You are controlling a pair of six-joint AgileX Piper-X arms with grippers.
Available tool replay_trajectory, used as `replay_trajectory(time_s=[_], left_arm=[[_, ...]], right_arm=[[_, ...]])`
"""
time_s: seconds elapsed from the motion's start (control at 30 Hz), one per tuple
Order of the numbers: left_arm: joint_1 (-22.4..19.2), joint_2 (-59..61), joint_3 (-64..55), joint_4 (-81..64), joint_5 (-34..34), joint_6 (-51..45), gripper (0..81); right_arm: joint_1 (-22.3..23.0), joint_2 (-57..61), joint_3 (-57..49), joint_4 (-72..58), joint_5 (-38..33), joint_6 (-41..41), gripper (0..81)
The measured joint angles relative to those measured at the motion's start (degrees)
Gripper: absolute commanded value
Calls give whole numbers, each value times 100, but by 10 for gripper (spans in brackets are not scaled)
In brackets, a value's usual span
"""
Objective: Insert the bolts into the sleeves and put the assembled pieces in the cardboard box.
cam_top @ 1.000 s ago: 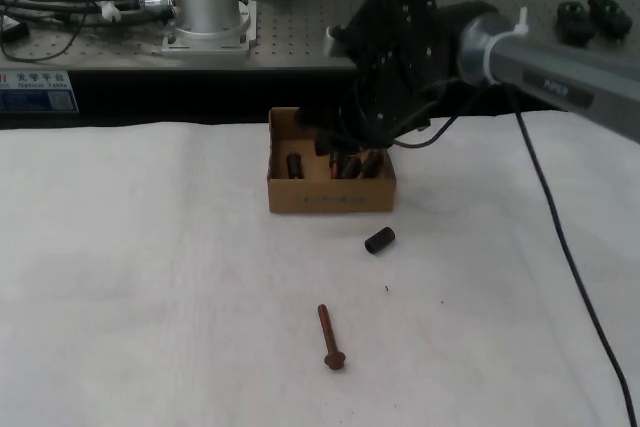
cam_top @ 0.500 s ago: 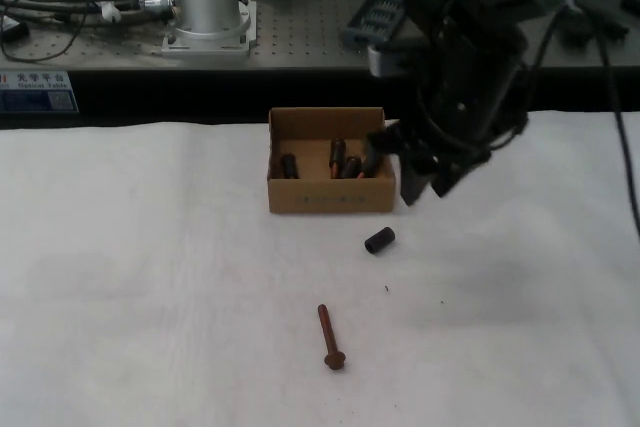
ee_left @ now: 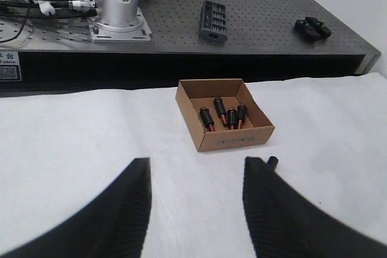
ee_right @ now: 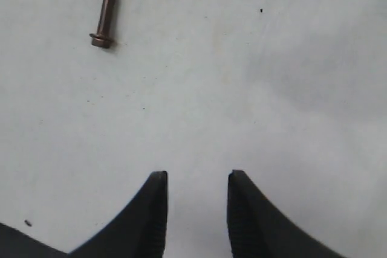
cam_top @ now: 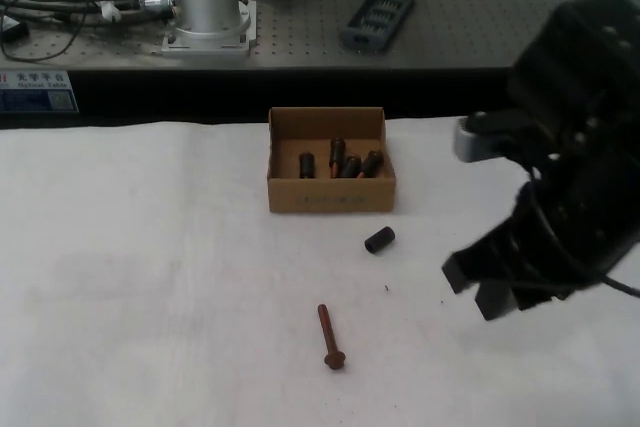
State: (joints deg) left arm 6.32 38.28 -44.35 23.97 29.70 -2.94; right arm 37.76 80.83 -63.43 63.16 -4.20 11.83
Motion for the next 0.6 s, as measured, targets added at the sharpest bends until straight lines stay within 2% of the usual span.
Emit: replay_trajectory(time_s=[0.1, 0.27, 0.37, 0.53, 0.6], left_arm=[[-12, 0, 0, 0, 0, 0, 348], [-9, 0, 0, 0, 0, 0, 348], [-9, 0, 0, 0, 0, 0, 348], [-9, 0, 0, 0, 0, 0, 348], [-9, 0, 0, 0, 0, 0, 348]], right_arm=[[65, -619, 509, -309, -27, 742, 251], [65, -621, 580, -720, -27, 1543, 251], [65, -395, 580, -1252, -27, 2074, 251], [33, 578, 567, -3033, -6, 3231, 251], [11, 795, 527, -3220, 31, 3439, 251]])
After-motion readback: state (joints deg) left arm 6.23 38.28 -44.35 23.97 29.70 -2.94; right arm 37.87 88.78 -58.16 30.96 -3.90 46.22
